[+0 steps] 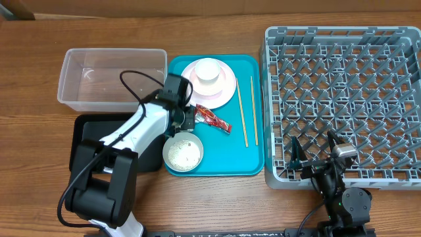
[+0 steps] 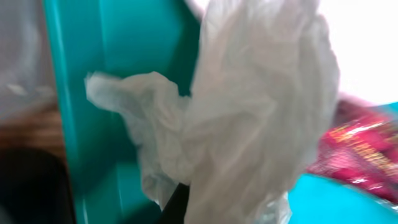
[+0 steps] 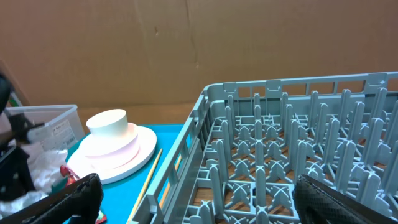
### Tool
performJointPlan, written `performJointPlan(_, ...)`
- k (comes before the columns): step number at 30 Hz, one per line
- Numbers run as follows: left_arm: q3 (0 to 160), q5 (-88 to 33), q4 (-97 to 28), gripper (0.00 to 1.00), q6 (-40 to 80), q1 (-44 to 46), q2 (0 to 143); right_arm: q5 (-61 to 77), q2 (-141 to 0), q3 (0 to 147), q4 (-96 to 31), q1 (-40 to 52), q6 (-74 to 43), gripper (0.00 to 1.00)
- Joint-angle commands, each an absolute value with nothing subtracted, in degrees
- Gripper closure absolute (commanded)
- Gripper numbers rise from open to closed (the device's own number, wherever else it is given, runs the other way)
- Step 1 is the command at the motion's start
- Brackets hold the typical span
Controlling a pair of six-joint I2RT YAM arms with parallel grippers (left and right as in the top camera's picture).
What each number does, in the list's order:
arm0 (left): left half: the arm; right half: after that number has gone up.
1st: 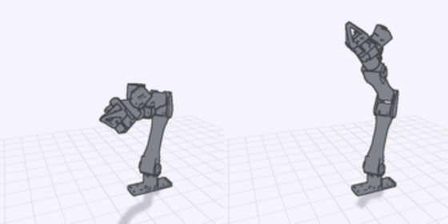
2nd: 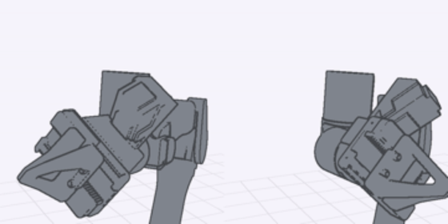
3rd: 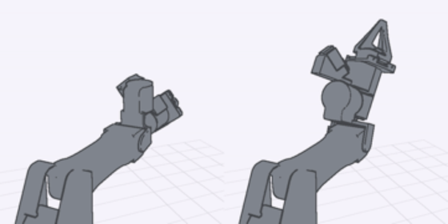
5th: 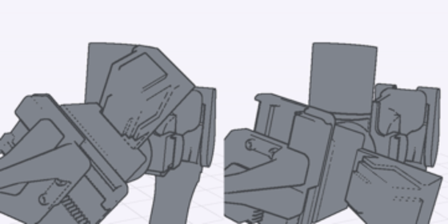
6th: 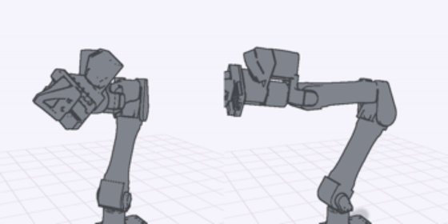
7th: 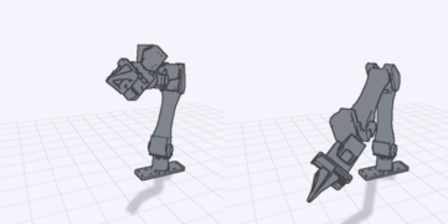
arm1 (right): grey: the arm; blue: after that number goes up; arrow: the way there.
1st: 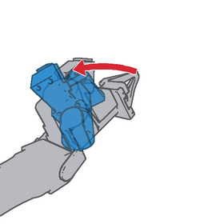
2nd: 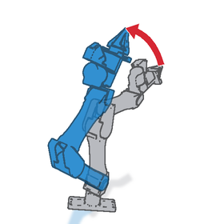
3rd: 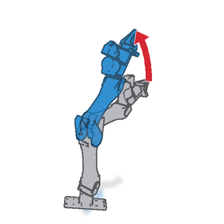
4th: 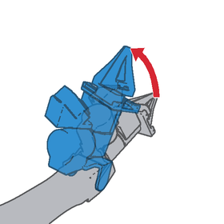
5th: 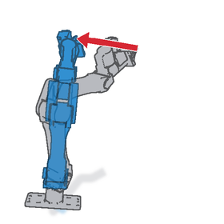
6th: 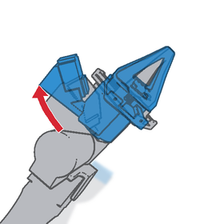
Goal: Sort waste into correct bins and load items into the dishwasher
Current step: 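Carry the tissue left and drop it into the clear plastic bin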
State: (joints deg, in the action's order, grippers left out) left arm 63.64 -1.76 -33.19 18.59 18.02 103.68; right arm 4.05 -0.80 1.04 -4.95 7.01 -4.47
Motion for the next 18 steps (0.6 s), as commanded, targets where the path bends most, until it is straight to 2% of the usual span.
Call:
performJointPlan(1,70.76,-2.39,-36.67,0.96,18.17,18.28,102.04,3.53,-0.19,0.47,-4.60,7.11,-4.51,0.00)
performJointPlan(9,83.99,1.76,-50.37,0.96,18.48,18.00,99.96,3.53,-0.19,0.47,-4.60,7.11,-4.51,0.00)
performJointPlan(18,86.04,9.23,-50.96,0.96,21.89,14.50,99.98,3.53,-0.19,0.47,-4.60,7.11,-4.51,0.00)
